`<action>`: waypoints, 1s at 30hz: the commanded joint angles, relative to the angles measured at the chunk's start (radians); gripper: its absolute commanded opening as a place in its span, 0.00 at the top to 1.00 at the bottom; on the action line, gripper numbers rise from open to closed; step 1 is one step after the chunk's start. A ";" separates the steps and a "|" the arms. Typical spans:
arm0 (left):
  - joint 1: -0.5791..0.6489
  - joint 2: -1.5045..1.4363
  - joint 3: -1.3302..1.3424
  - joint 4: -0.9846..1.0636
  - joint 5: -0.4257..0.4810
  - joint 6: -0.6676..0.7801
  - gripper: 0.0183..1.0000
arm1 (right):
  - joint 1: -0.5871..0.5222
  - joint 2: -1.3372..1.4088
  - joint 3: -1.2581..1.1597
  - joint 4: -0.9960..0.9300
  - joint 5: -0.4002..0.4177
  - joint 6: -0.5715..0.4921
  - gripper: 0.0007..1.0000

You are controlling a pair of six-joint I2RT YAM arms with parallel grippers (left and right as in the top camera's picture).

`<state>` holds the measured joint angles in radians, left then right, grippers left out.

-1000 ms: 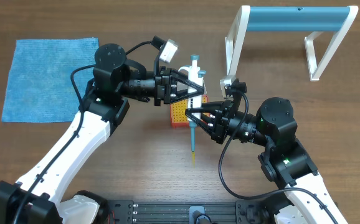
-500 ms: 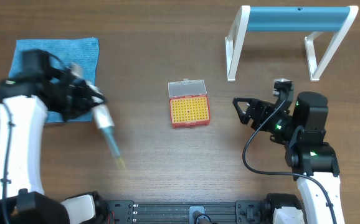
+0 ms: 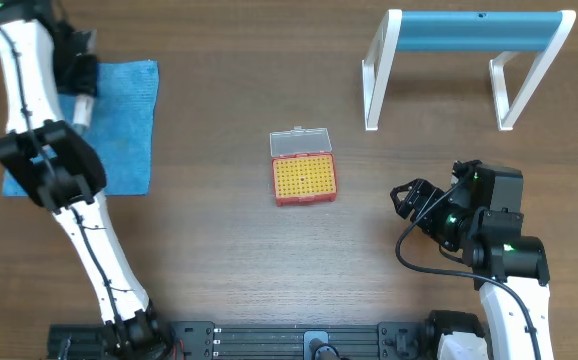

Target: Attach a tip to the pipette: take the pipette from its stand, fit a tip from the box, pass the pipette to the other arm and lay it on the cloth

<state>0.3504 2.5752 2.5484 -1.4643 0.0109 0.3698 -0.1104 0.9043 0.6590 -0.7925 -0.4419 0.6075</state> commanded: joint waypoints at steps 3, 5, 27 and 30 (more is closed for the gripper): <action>0.031 0.037 0.023 0.033 -0.073 0.027 0.99 | -0.002 -0.007 0.002 0.051 0.015 0.040 0.14; 0.056 0.050 0.013 0.032 -0.059 0.002 0.99 | -0.002 -0.007 0.002 0.072 0.015 0.047 0.14; -0.011 -0.385 0.178 -0.235 -0.204 -0.295 0.17 | -0.002 -0.128 0.002 0.197 0.169 -0.042 0.14; -0.048 -0.818 0.072 -0.235 -0.048 -0.296 0.17 | -0.002 -0.288 0.002 0.209 0.402 -0.187 0.14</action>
<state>0.3367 2.0319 2.7102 -1.6890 -0.1623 0.1024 -0.1112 0.6884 0.6559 -0.5964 -0.1986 0.5274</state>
